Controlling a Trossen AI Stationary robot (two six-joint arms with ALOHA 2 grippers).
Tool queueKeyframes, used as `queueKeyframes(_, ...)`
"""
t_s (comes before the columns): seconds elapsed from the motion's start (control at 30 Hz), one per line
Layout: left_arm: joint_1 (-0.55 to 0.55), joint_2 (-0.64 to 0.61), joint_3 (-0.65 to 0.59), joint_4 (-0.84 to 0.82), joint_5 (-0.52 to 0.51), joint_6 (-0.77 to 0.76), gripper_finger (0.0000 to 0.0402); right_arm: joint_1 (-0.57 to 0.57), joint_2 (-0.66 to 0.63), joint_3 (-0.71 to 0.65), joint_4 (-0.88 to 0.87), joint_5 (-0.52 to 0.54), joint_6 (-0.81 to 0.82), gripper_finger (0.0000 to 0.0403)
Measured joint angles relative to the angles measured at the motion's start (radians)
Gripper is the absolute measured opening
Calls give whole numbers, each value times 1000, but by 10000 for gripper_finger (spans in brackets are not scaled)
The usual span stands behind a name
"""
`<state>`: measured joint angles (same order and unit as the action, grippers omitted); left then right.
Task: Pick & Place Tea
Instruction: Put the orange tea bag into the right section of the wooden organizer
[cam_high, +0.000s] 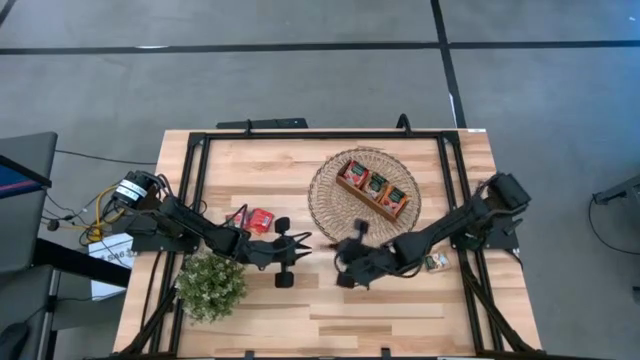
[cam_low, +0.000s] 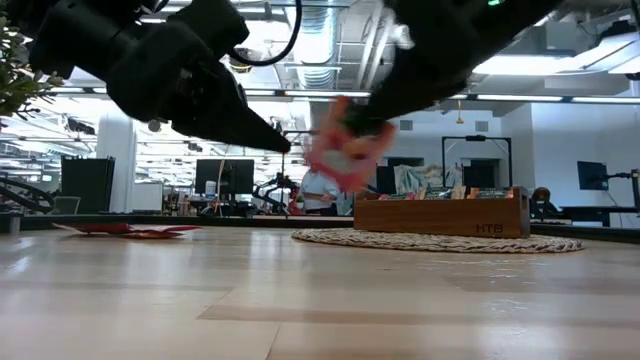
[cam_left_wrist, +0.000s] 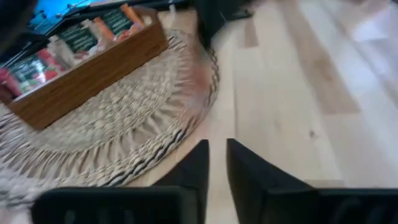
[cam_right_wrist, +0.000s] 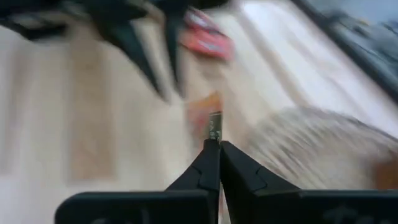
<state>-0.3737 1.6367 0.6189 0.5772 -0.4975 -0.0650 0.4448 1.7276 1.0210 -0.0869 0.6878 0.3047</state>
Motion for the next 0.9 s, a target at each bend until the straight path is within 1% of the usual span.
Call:
queueKeyframes(0.1, 0, 0, 0, -34, -30, -10, 85, 10, -90, 0, -242, 81, 155, 1)
queueKeyframes(0.17, 0, 0, 0, -56, -48, -10, 106, 18, -158, 0, -455, 115, 290, 1)
queueKeyframes(0.3, 1, 0, 0, -60, -53, -15, 128, 4, -267, -16, -851, 116, 589, 1)
queueKeyframes(0.37, 1, 0, 0, -57, -53, -15, 130, -26, -313, -21, -962, 109, 664, 1)
queueKeyframes(0.43, 1, 0, 0, -52, -53, -19, 130, -76, -354, -28, -1021, 66, 676, 1)
queueKeyframes(0.47, 1, 0, 0, -51, -53, -19, 129, -104, -367, -30, -1022, 43, 658, 1)
queueKeyframes(0.57, 1, 0, 0, -43, -53, -17, 127, -191, -383, -32, -998, -42, 550, 0)
queueKeyframes(0.67, 1, 0, 0, -41, -53, -16, 126, -270, -369, -32, -971, -123, 439, 0)
queueKeyframes(0.77, 1, 0, 0, -38, -53, -16, 126, -329, -337, -32, -972, -145, 373, 0)
queueKeyframes(0.9, 1, 0, 0, -44, -52, -18, 126, -376, -299, -32, -970, -189, 342, 0)
